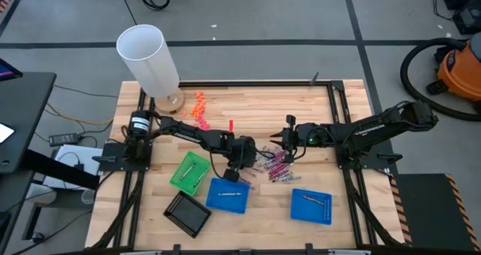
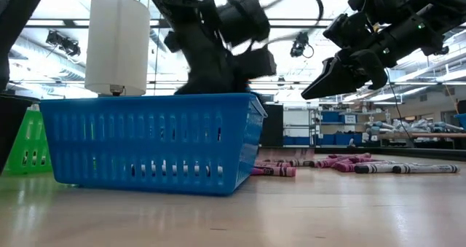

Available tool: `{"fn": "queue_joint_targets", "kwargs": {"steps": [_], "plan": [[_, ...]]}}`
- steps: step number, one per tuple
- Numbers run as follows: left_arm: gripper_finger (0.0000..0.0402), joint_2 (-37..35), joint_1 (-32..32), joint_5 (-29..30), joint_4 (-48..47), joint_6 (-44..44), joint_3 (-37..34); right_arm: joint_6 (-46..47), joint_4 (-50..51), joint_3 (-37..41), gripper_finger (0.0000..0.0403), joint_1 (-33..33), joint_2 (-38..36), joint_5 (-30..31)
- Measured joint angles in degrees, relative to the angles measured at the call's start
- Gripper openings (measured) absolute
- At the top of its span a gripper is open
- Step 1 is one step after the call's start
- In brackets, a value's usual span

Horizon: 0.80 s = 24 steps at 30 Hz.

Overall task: Sort crayons
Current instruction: Put the pink crayon into the right blue basket

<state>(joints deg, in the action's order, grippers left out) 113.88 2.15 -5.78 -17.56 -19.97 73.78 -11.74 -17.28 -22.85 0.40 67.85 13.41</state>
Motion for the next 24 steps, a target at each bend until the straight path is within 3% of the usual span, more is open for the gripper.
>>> {"fn": "queue_joint_targets", "kwargs": {"steps": [9, 16, 24], "plan": [[0.0018, -8.9, 0.5, 0.4, -5.3, 9.0, 0.1, 1.7, 0.1, 0.0, 0.0084, -0.2, 0.0, 0.3], [0.0018, -14.7, 4.0, -3.4, -11.7, 24.7, 0.1, 1.7, -0.2, 0.0, 0.0084, -0.1, 0.0, 0.3], [0.0018, -16.3, 10.6, -6.1, -24.8, 43.0, 0.1, 2.5, 0.1, 0.0, 0.0084, -0.1, 0.0, 0.3]]}}
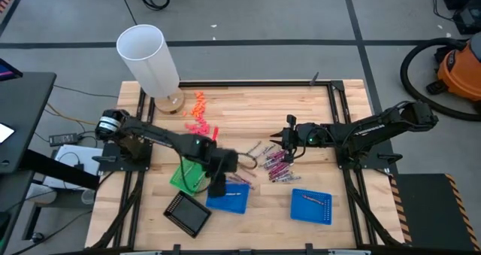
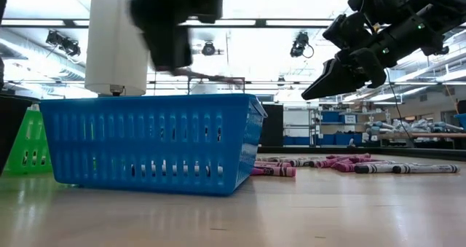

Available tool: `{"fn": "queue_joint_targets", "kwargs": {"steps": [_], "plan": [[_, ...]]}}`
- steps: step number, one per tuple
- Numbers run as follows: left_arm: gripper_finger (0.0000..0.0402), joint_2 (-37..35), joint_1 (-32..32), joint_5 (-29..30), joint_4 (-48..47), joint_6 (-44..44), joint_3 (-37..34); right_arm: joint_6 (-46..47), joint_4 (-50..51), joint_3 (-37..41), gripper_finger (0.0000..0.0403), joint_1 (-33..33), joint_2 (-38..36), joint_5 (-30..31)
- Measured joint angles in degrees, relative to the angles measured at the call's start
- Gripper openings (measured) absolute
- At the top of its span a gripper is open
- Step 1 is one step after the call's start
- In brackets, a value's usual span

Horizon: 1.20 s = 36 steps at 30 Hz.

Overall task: Sort crayons
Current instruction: Put the pink crayon into the right blue basket

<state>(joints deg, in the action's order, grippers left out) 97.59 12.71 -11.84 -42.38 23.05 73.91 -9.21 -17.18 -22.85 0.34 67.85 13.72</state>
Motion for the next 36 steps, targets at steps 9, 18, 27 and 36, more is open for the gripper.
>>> {"fn": "queue_joint_targets", "kwargs": {"steps": [9, 18, 27, 36], "plan": [[0.0018, -2.6, 7.7, 1.1, -9.3, 13.9, 0.0, 0.5, -0.3, 0.0, 0.0084, 0.0, 0.0, 0.1], [0.0018, -4.0, 9.2, 6.3, -20.4, 20.6, 0.0, 0.5, 0.6, 0.0, 0.0084, 0.0, 0.0, 0.2], [0.0018, -3.9, 9.8, 12.3, -21.2, 16.7, -0.4, -0.7, -0.1, 0.0, 0.0084, 0.0, 0.0, 2.0], [0.0018, -3.9, 9.8, 17.0, -13.9, 10.2, -0.4, -1.1, -0.1, 0.0, 0.0084, 0.0, 0.0, 0.2]]}}
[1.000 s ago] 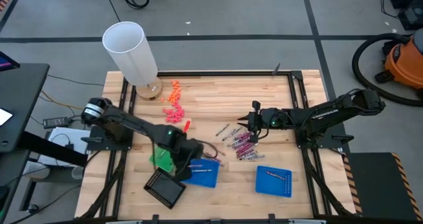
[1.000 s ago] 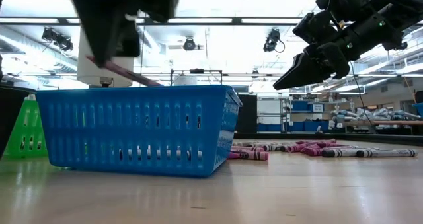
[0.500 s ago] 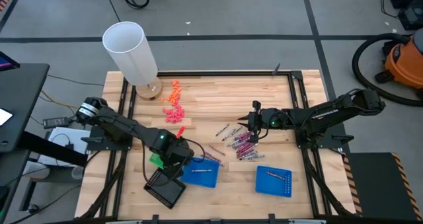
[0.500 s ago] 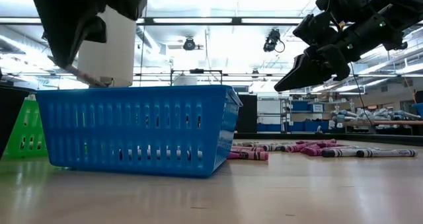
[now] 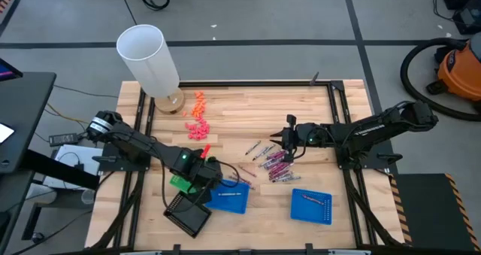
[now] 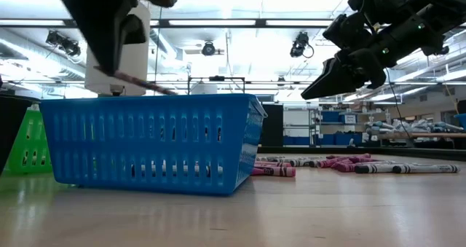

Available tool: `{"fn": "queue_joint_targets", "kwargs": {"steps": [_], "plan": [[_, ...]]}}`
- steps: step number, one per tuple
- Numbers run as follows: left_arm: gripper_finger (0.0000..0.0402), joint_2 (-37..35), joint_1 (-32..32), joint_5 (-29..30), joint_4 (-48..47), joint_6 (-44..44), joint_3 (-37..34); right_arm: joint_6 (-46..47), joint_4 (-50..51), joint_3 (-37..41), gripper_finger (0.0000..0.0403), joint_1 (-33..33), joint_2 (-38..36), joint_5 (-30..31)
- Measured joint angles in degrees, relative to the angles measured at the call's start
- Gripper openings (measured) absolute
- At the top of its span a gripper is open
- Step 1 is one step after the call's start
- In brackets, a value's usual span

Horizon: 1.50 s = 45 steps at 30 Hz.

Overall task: Sort crayons
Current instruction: Put the pink crayon into the right blue basket

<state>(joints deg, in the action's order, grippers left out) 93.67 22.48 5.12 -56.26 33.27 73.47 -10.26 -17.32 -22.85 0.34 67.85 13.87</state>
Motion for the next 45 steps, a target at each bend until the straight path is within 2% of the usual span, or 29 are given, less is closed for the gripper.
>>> {"fn": "queue_joint_targets", "kwargs": {"steps": [8, 23, 26, 30, 34, 39, 45], "plan": [[0.0018, 0.0, -0.2, 0.9, 11.6, -5.5, 0.0, 0.0, 0.7, 0.0, 0.0084, 0.0, 0.0, -0.1], [0.0018, 0.1, -0.5, 1.5, 13.0, -6.7, 0.0, 0.2, 0.7, 0.0, 0.0084, 0.0, 0.0, -0.5], [0.002, 0.1, -0.5, 5.0, 17.4, -10.7, 0.0, 0.1, 0.6, 0.0, 0.0084, 0.0, 0.0, -0.5], [0.0029, 1.3, -0.5, 13.7, 23.6, -19.2, 0.0, 0.6, 1.1, 0.0, 0.0084, 0.0, 0.0, -0.5], [0.0038, 4.5, -1.1, 17.5, 31.4, -26.6, 0.0, 0.6, 1.6, 0.0, 0.0084, 0.0, 0.0, -0.4], [0.0039, 9.6, -3.1, 18.0, 38.6, -32.9, -0.1, 0.1, 3.7, -0.3, 0.0084, 0.0, -0.8, 2.5], [0.004, 13.5, -6.8, 15.9, 43.5, -32.8, -0.1, 1.4, 9.1, -1.6, 0.0084, 0.1, -4.5, 5.8]]}}
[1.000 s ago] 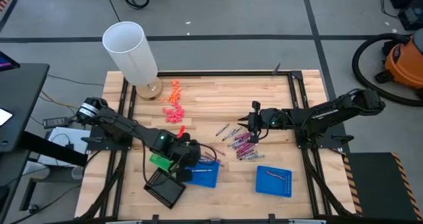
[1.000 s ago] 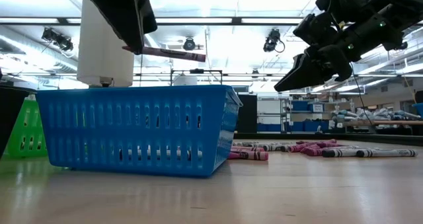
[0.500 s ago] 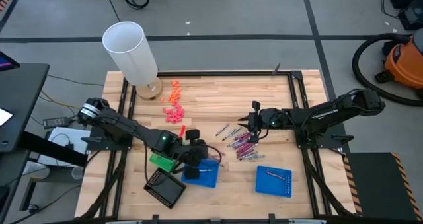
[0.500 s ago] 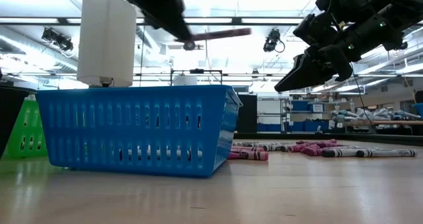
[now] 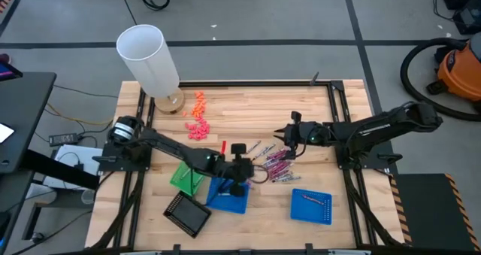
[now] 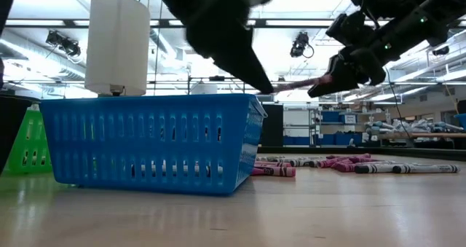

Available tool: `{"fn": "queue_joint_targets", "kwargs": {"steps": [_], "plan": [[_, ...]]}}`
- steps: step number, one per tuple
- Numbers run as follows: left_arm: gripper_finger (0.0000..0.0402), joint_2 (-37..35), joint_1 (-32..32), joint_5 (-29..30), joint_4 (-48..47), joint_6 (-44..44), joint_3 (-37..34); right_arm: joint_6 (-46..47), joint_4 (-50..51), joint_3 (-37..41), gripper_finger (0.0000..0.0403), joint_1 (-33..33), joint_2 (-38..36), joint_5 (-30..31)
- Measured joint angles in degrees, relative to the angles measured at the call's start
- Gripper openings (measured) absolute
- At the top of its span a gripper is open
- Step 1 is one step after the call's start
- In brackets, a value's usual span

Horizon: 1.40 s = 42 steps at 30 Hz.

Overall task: Sort crayons
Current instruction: Put the pink crayon into the right blue basket

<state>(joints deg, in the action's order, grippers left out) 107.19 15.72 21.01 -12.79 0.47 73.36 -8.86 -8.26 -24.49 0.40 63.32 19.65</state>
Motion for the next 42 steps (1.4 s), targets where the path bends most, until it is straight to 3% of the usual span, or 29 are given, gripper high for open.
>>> {"fn": "queue_joint_targets", "kwargs": {"steps": [10, 19, 33, 42], "plan": [[0.004, 3.5, -7.4, -17.7, 8.8, 6.2, 0.5, 1.6, 3.7, 0.0, 0.0084, 0.0, -3.1, 0.2], [0.004, 6.8, -8.4, -18.8, 7.9, 5.5, 6.5, 3.0, 10.6, 0.0, 0.0084, -0.1, -5.7, 5.9], [0.004, 13.0, -8.1, -21.4, -4.2, 3.2, 19.1, 7.4, 12.1, 0.0, 0.0084, -1.8, -7.9, 20.0], [0.004, 17.7, -7.8, -23.1, -11.9, 4.3, 27.3, 7.4, 14.0, 0.0, 0.0084, -1.2, -11.8, 17.6]]}}
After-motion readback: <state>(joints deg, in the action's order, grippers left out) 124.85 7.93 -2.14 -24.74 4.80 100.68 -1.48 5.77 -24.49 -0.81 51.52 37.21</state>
